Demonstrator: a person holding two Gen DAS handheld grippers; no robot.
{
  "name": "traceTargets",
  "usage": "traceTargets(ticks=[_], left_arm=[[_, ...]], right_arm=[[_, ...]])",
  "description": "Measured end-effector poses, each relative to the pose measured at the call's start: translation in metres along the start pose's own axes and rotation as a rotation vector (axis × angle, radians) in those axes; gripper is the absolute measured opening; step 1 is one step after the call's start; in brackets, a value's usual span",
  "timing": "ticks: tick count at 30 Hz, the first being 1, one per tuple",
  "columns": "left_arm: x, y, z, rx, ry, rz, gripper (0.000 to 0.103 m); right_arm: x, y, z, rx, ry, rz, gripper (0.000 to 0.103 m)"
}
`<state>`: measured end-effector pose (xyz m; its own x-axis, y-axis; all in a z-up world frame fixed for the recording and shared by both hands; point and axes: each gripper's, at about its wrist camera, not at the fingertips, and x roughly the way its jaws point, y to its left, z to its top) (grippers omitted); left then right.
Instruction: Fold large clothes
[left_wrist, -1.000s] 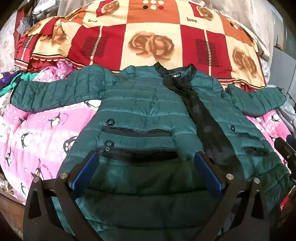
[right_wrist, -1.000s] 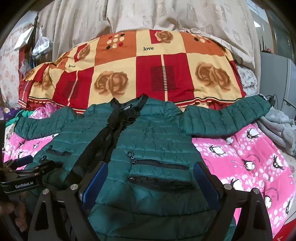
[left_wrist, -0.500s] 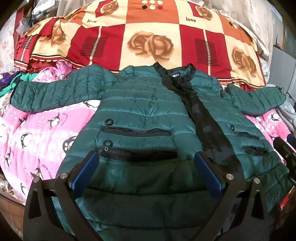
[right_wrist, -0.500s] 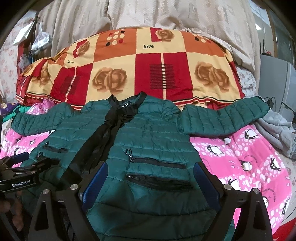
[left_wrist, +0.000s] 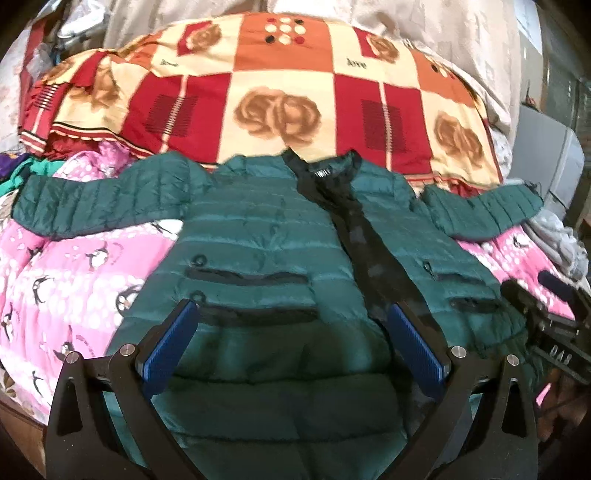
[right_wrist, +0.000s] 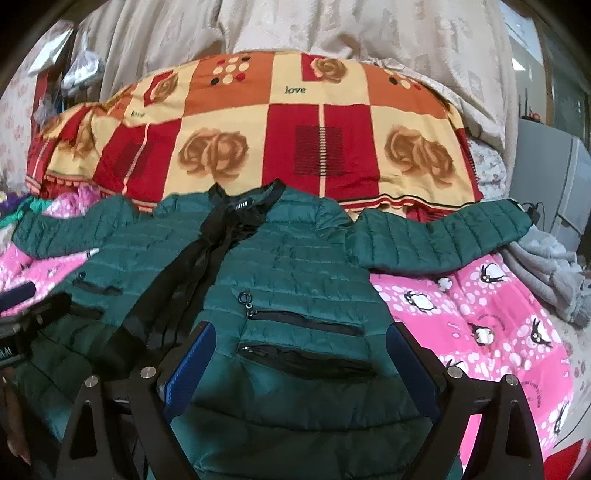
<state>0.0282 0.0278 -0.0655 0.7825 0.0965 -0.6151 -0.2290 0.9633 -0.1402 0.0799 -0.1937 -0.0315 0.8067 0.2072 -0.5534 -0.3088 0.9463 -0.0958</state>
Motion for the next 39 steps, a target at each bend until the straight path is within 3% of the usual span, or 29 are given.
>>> traceTargets(ticks=[7, 18, 31, 39], left_arm=[[0.003, -0.013, -0.003, 0.072, 0.024, -0.006, 0.103], [0.003, -0.014, -0.009, 0.086, 0.034, 0.009, 0.103], [0.012, 0.009, -0.009, -0.053, 0.085, -0.034, 0.103], [0.012, 0.009, -0.009, -0.05, 0.088, -0.046, 0.103]], right_arm=[[-0.001, -0.003, 0.003, 0.018, 0.012, 0.017, 0.092], [-0.001, -0.003, 0.003, 0.014, 0.011, 0.014, 0.092], [-0.001, -0.004, 0.003, 0.014, -0.004, 0.014, 0.092], [-0.001, -0.004, 0.003, 0.015, -0.007, 0.015, 0.092]])
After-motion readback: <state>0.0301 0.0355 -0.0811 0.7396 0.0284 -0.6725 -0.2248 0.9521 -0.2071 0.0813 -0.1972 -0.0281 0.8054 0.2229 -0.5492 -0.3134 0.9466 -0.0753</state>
